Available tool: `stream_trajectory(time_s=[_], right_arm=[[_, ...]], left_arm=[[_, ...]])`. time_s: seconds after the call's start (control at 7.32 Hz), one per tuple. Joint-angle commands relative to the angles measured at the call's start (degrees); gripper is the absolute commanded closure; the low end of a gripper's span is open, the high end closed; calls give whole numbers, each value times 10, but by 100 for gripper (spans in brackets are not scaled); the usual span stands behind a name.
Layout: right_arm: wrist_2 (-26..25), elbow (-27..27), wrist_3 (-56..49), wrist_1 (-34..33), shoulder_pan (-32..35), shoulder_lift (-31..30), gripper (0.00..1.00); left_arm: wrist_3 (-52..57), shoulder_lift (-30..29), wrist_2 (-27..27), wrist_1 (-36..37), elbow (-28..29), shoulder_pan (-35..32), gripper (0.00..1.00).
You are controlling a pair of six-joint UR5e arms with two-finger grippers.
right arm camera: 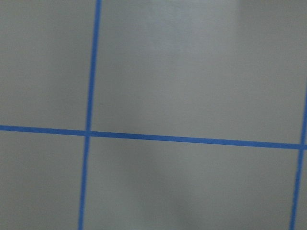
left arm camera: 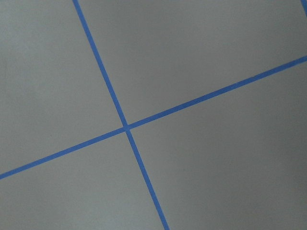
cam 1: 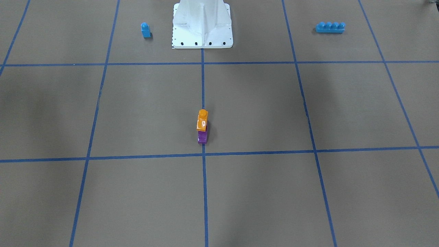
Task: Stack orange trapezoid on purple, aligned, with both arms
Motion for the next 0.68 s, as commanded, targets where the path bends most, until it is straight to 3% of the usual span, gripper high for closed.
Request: stream_trajectory(time_s=[0.0, 0.27, 0.41, 0.55], right_arm=[[-8, -9, -42, 3, 45, -58, 0], [-6, -15, -54, 3, 70, -84, 0], [7, -20, -74, 12, 80, -100, 0], [8, -41, -78, 71, 88, -121, 0]], left_arm=[[9, 65, -7, -11, 6, -33, 0], [9, 92, -9, -122, 54, -41, 0], [10, 93, -6, -126, 65, -43, 0], [10, 93, -6, -127, 79, -43, 0]])
